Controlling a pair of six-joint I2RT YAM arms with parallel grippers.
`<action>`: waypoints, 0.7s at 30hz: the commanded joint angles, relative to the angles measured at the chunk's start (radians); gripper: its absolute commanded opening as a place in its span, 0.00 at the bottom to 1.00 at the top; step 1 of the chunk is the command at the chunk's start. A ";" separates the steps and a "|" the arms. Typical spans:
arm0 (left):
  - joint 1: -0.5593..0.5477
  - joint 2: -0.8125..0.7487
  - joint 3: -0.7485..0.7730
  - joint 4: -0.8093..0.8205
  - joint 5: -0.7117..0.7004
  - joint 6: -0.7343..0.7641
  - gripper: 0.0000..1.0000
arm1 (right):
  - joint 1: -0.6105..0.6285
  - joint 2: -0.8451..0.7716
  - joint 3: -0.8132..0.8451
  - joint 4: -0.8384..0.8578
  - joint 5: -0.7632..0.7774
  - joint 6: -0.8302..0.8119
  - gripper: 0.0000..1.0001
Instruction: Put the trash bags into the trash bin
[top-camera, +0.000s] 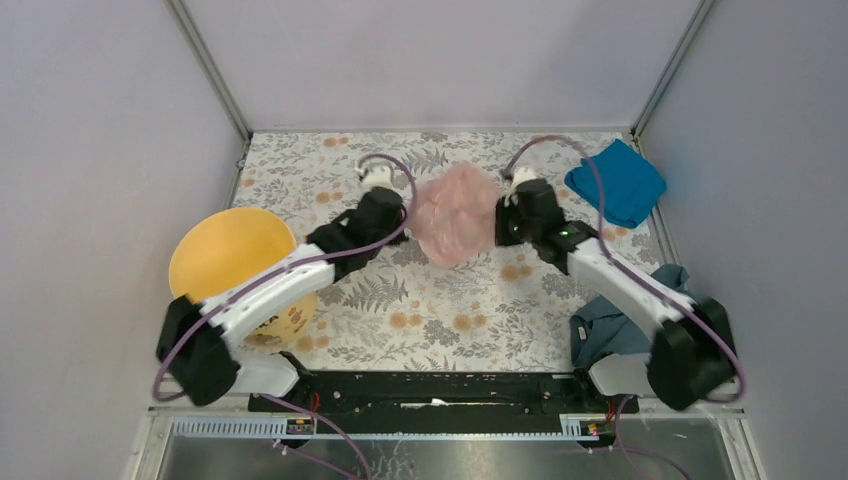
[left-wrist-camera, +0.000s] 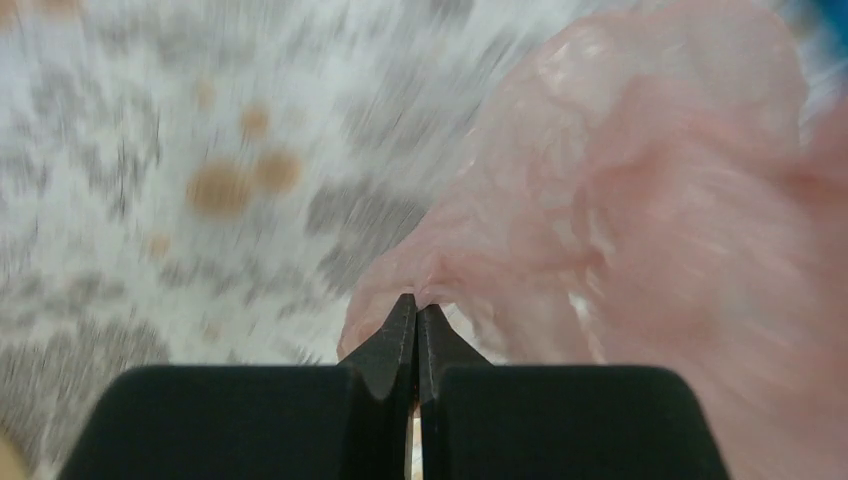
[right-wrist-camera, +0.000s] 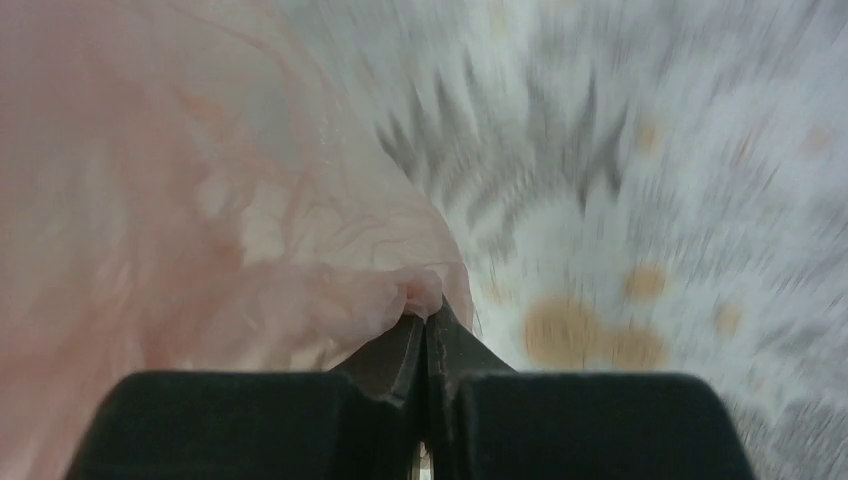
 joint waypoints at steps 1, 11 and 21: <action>0.011 0.000 0.082 -0.033 0.076 -0.010 0.00 | 0.005 0.022 0.057 -0.035 -0.070 0.023 0.00; -0.114 -0.048 0.681 0.042 0.209 0.152 0.00 | 0.080 -0.081 0.690 -0.163 -0.102 -0.098 0.00; -0.087 -0.155 -0.102 -0.112 -0.005 -0.102 0.00 | 0.080 -0.102 -0.150 0.027 -0.068 0.032 0.00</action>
